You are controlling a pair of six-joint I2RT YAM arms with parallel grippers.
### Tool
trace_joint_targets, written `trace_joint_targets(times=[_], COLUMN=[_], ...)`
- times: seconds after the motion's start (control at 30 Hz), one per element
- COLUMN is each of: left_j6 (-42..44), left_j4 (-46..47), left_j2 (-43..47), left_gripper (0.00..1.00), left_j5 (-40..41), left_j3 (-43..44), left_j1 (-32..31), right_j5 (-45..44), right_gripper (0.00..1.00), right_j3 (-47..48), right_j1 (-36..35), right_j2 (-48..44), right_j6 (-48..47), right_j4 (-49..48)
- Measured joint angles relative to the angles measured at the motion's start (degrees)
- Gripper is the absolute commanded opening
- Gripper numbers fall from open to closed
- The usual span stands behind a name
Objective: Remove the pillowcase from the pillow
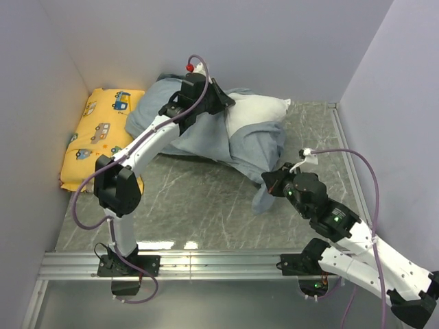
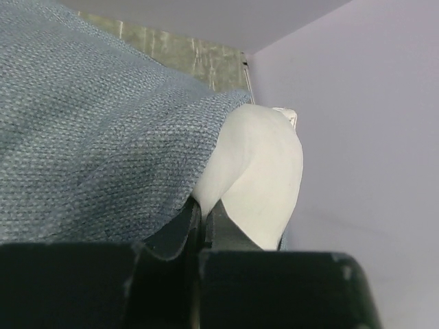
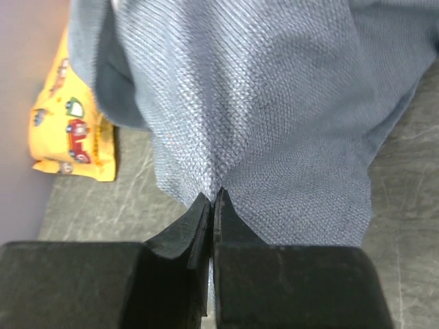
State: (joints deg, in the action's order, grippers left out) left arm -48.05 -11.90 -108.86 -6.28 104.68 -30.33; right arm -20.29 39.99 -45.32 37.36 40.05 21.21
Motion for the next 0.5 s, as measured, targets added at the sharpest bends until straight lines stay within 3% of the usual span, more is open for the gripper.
trace_joint_targets(times=[0.2,0.5], left_j6=[-0.8,-1.7], left_j4=[4.3,6.3], left_j2=[-2.0,-2.0], left_gripper=[0.01,0.01], left_j5=[1.0,-0.3], left_j3=[1.7,2.1], left_j1=[4.5,6.1], right_j5=[3.8,6.2], right_gripper=[0.01,0.00], right_j3=[-1.0,-4.1], right_j1=[-0.4,-0.4], right_j2=[-4.6,-4.0], right_j6=[0.4,2.7], right_j4=[8.6,8.0])
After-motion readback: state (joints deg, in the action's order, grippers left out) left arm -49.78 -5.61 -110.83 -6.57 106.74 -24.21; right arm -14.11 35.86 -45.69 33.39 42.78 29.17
